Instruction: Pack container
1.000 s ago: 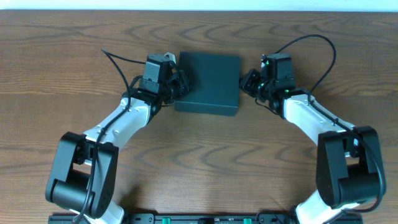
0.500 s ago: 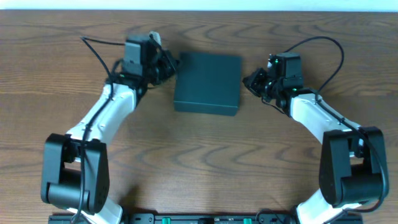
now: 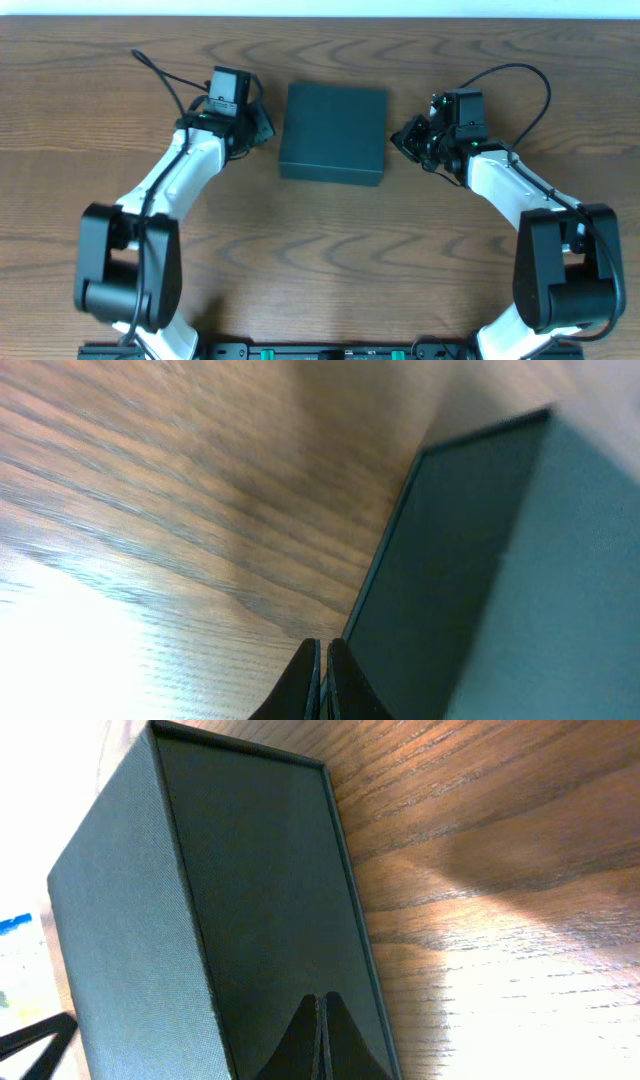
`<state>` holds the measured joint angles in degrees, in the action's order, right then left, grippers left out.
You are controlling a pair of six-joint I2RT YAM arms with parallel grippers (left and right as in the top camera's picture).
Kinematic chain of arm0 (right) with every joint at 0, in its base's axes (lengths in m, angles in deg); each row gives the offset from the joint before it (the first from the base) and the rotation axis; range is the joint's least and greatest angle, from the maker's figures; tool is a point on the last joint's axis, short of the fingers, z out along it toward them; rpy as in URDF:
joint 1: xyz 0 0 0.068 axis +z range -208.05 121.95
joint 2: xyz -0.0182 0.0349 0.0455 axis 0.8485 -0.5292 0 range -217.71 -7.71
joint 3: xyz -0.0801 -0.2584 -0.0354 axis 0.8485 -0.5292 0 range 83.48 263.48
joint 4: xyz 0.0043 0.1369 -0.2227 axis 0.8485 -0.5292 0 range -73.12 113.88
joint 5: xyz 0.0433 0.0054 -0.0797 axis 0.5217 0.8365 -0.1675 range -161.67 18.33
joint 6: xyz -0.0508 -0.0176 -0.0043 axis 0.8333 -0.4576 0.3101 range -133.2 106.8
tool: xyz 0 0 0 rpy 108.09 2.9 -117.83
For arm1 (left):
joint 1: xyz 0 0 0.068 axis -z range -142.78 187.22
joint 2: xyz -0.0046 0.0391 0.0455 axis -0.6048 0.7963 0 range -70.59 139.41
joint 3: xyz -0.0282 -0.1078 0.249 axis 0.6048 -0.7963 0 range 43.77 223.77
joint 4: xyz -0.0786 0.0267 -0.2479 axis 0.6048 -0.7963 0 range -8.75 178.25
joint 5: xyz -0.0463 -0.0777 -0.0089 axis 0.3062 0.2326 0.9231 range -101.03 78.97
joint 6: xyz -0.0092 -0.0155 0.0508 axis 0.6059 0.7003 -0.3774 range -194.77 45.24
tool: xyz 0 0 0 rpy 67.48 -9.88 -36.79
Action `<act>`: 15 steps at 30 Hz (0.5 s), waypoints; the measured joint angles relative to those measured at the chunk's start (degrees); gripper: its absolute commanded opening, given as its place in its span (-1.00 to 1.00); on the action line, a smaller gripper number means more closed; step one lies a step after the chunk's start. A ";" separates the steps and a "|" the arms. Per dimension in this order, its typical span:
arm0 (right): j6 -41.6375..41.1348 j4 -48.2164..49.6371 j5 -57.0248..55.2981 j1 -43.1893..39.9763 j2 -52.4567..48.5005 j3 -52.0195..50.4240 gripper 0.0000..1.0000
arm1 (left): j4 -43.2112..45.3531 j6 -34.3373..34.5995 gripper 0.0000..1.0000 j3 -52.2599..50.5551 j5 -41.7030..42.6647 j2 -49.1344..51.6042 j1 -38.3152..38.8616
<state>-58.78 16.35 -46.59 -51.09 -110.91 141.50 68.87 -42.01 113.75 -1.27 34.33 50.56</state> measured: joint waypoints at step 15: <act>0.13 -1.29 0.02 0.02 0.00 0.00 -0.97 | 6.38 3.89 -0.88 0.02 6.47 3.34 3.56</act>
<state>-58.65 15.06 -46.56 -51.07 -110.91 141.50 75.25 -38.12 113.77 5.20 37.68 54.12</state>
